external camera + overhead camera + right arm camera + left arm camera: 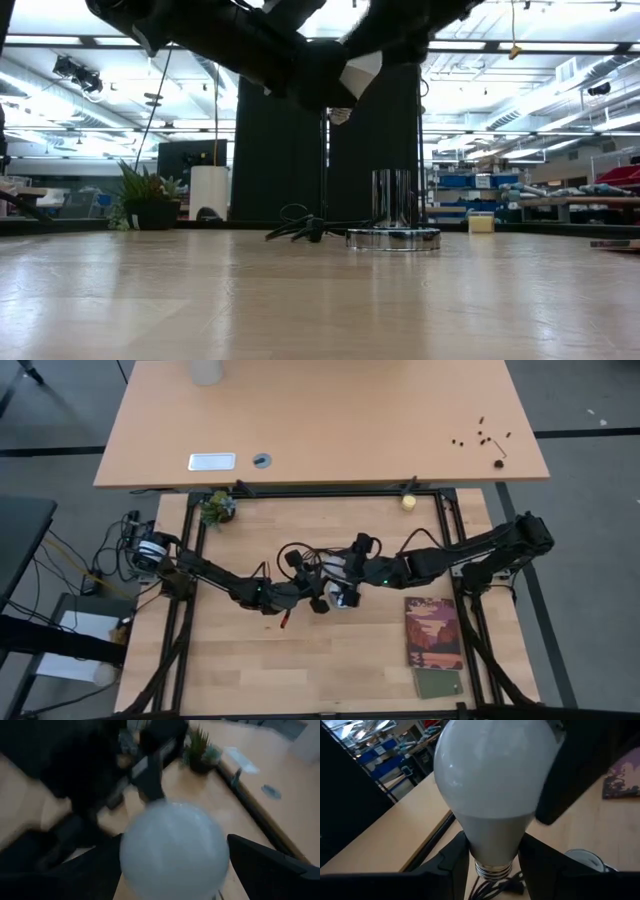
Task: Screw lightbulb
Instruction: Insert the white lightbulb into the silver lamp
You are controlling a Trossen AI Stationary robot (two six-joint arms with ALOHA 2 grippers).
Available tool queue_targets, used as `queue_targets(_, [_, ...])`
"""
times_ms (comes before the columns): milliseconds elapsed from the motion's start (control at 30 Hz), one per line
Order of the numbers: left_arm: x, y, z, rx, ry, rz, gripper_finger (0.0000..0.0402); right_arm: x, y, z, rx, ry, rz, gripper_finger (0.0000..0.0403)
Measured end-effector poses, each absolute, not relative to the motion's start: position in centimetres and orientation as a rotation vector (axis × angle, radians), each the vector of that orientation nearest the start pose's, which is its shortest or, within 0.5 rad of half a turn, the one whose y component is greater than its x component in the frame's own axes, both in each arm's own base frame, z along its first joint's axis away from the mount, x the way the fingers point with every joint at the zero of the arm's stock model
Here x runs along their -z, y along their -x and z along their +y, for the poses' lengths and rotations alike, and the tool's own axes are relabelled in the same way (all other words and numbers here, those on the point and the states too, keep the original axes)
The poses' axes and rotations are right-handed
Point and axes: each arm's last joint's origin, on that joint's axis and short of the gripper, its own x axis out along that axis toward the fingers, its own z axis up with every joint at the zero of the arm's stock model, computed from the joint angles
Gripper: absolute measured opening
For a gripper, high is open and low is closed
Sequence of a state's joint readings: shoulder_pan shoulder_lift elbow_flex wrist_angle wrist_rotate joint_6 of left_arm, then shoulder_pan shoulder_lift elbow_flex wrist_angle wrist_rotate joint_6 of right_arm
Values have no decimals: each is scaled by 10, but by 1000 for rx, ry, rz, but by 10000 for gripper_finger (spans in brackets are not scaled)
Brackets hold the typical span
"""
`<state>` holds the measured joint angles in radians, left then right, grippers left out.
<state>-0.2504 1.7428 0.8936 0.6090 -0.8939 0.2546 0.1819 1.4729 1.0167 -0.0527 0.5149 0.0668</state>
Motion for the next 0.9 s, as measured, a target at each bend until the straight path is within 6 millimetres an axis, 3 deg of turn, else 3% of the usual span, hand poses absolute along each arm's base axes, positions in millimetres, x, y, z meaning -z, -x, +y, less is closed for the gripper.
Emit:
queue_targets(500, [-199, -347, -71, -665, -415, 302, 157, -260, -317, 24, 417, 3, 531, 348])
queue_targets(900, [-200, -345, -81, -620, -597, 349, 157, -262, -321, 18, 281, -126, 513, 347])
